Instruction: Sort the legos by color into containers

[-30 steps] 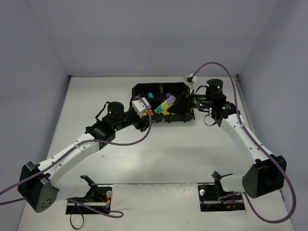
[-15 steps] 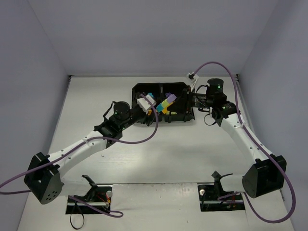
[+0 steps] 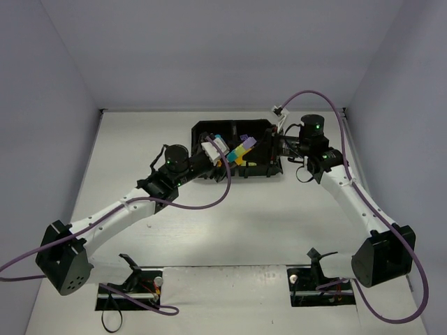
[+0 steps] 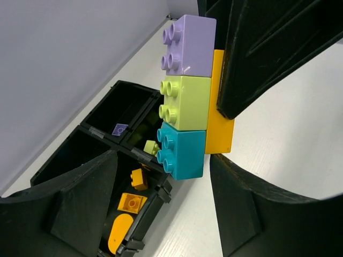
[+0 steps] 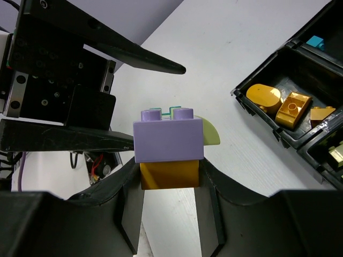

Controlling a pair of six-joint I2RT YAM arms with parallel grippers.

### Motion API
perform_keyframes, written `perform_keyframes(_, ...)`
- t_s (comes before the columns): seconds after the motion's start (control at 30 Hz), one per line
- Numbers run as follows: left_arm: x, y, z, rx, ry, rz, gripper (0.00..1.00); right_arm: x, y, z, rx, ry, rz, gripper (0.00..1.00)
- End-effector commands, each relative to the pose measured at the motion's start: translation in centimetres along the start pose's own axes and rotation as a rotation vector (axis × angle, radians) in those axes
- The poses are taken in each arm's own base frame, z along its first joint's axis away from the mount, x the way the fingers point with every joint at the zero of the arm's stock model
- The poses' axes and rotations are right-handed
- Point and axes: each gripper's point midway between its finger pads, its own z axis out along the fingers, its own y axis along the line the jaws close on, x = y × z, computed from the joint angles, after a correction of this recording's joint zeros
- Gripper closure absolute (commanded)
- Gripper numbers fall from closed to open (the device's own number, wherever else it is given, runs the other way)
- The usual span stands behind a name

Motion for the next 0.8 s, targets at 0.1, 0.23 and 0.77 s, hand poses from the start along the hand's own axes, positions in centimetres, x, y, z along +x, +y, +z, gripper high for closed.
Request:
perform_keyframes(0.1, -5.9, 1.4, 0.8, -0.022, -0.154, 0.08, 0.41, -2.2, 1.7, -0.4, -0.043, -0.067, -0.087, 1.0)
perform_keyframes(0.23, -5.4, 1.4, 1.2, -0.019, -0.14, 0.087, 0.45, -2.2, 1.9, -0.5, -0.049, -0.069, -0.091, 1.0)
perform_keyframes(0.77, -4.6, 3.5, 1.2, -0.122, -0.109, 0.147, 0.8, -0.1, 1.1, -0.6, -0.034, -0.048, -0.071, 1.0)
